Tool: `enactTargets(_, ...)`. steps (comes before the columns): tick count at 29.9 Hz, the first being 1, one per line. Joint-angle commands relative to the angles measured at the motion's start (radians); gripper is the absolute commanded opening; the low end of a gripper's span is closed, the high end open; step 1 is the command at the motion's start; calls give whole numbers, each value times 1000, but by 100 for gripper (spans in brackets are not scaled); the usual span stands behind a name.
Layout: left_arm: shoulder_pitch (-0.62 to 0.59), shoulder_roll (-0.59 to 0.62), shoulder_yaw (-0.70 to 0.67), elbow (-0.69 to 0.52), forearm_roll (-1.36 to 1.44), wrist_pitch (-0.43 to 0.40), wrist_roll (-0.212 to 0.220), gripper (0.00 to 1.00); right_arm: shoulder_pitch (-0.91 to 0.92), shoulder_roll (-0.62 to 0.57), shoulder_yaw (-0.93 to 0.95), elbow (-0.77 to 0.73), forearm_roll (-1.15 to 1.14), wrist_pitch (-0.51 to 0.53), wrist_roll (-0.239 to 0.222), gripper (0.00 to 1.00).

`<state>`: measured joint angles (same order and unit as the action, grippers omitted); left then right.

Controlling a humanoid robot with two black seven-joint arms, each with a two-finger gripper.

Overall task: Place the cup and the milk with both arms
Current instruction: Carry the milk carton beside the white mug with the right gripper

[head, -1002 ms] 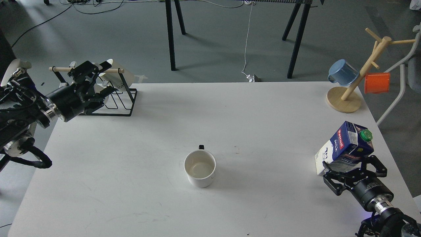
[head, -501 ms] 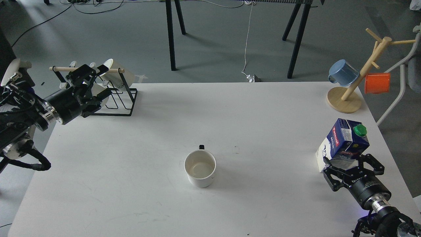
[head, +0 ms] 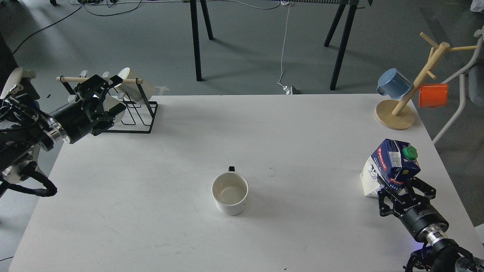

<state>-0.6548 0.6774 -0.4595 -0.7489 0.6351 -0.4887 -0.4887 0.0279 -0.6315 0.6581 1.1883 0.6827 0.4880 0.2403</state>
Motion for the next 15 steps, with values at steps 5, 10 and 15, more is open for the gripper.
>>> enactTargets(5,7,-2,2,0,0,0,0,99,92,84,-14,22,-103,1,-1,34)
enactTargets(10,12,5,2,2,1,0,0,99,171,211,-89,11,-161,1,-1,34)
enactTargets(15,12,5,2,3,1,0,0,99,192,341,-147,8,-207,1,-1,34)
